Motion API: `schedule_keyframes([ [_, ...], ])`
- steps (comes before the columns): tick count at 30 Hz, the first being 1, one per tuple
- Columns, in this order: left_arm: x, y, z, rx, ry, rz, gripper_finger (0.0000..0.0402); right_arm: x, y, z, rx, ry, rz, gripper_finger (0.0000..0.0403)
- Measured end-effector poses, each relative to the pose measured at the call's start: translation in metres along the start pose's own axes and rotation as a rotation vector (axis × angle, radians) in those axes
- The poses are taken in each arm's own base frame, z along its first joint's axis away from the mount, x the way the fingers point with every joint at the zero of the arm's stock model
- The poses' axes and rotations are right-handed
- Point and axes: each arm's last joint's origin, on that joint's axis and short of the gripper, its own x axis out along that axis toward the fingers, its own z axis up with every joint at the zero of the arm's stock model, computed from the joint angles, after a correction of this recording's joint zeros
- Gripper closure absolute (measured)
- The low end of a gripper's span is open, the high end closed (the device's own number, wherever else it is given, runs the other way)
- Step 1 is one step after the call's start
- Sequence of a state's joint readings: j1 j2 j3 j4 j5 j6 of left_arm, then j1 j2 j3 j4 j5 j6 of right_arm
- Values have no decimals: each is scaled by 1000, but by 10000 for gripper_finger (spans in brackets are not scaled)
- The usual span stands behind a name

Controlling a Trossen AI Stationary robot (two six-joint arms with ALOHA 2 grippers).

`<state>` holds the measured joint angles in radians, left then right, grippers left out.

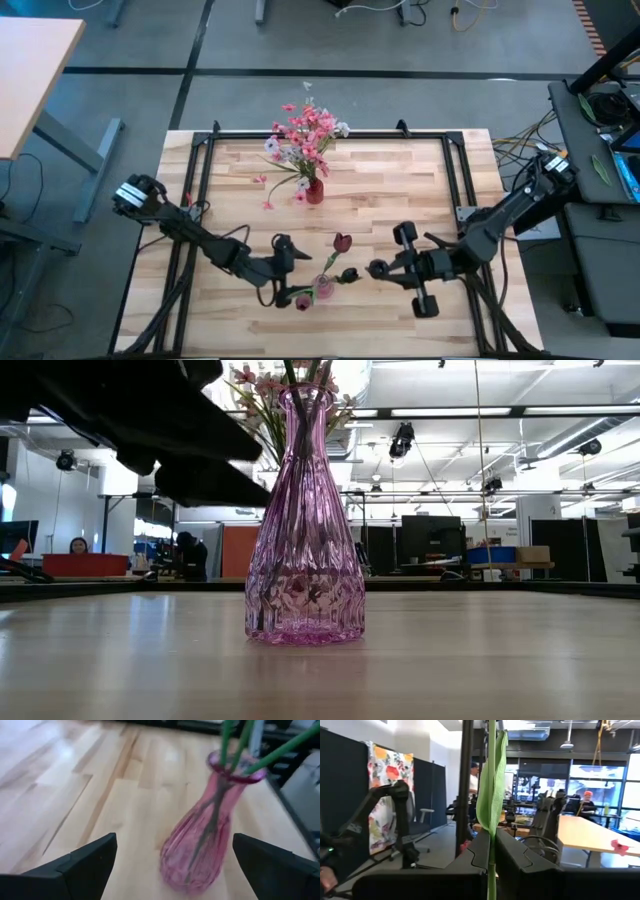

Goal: Sort flowers into vase by color
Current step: Put the black flower into the purple vase

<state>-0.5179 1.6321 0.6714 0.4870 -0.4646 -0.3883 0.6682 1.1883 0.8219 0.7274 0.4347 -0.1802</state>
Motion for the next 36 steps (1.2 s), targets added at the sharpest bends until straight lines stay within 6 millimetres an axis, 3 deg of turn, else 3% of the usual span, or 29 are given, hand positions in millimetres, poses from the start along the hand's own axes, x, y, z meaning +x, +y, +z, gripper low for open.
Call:
schedule_keyframes([
  [13,5,-15,-11,-105,1,-10,24,-2,7,0,8,-1,28,390],
  [18,5,-27,-19,-108,-91,46,24,-5,13,2,26,-15,85,390],
  [27,24,-34,-44,-150,-210,86,24,-5,14,2,22,-14,89,390],
  [36,33,-37,-47,-145,-245,120,24,-6,14,-1,3,-1,91,390],
])
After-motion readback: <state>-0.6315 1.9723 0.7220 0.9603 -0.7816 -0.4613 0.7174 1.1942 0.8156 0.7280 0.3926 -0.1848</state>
